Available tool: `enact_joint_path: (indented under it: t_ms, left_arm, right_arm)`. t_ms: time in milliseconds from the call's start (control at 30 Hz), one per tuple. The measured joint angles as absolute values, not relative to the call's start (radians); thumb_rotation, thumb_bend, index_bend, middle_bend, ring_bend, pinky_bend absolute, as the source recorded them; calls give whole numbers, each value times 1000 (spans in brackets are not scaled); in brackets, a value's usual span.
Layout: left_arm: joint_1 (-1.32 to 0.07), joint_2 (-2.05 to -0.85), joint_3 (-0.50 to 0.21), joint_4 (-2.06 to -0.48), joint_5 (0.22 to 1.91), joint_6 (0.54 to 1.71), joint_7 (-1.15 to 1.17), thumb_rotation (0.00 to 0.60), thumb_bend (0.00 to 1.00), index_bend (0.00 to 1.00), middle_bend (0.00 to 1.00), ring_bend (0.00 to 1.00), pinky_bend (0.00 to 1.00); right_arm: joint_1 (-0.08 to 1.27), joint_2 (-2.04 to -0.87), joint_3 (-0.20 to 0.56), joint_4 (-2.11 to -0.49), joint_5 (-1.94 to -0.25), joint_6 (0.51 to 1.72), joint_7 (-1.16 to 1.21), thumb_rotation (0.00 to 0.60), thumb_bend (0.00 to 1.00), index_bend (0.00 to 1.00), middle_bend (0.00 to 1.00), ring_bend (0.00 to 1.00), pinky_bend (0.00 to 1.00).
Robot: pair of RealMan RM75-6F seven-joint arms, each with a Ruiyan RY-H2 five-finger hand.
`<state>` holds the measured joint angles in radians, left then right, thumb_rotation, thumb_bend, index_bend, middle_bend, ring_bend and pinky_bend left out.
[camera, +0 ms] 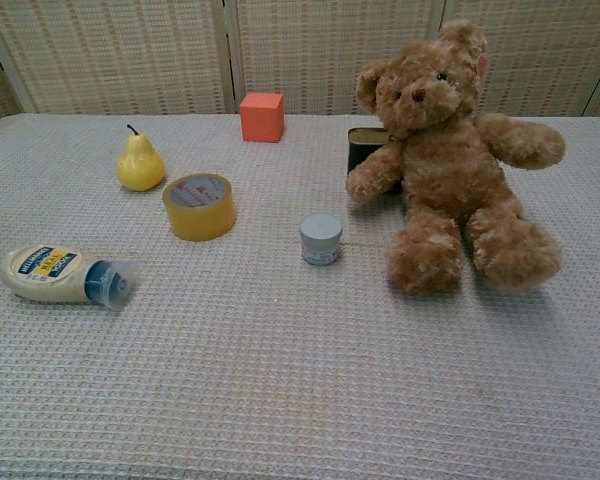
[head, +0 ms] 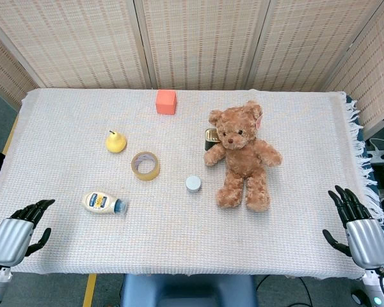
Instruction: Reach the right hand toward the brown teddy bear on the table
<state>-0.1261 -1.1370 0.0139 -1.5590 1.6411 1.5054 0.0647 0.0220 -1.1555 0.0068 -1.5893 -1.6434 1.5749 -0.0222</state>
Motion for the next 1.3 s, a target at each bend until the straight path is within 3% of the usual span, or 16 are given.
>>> enact_joint_path:
  t_ms: [300,500,800,1300]
  left_arm:
    - [-122,-1129,19,-1572,1642,1506,65,600,418,166,208,251,422]
    - [-128,-1131,21,-1564,1644,1495,61,600,419,172,217,251,422]
    - [-119,-1120,25,-1574,1655,1519,39,600,420,204,243,252,422]
    - [-129,-1115,25,-1577,1639,1484,27,600,420,213,256,252,424]
  right_arm:
    - [39,-1142,-6,-1603,-1645,1530,-13,600,139,0,2,0,231]
    - [64,-1193,12,-1533,-1680,1548,20,600,138,5,71,0,240]
    - [156,-1315,114,-1402,-1641,1529,52,600,142,212,294,143,306]
    - [358,-1531,225,-1094,-1580,1427,-8,600,142,289,340,191,306]
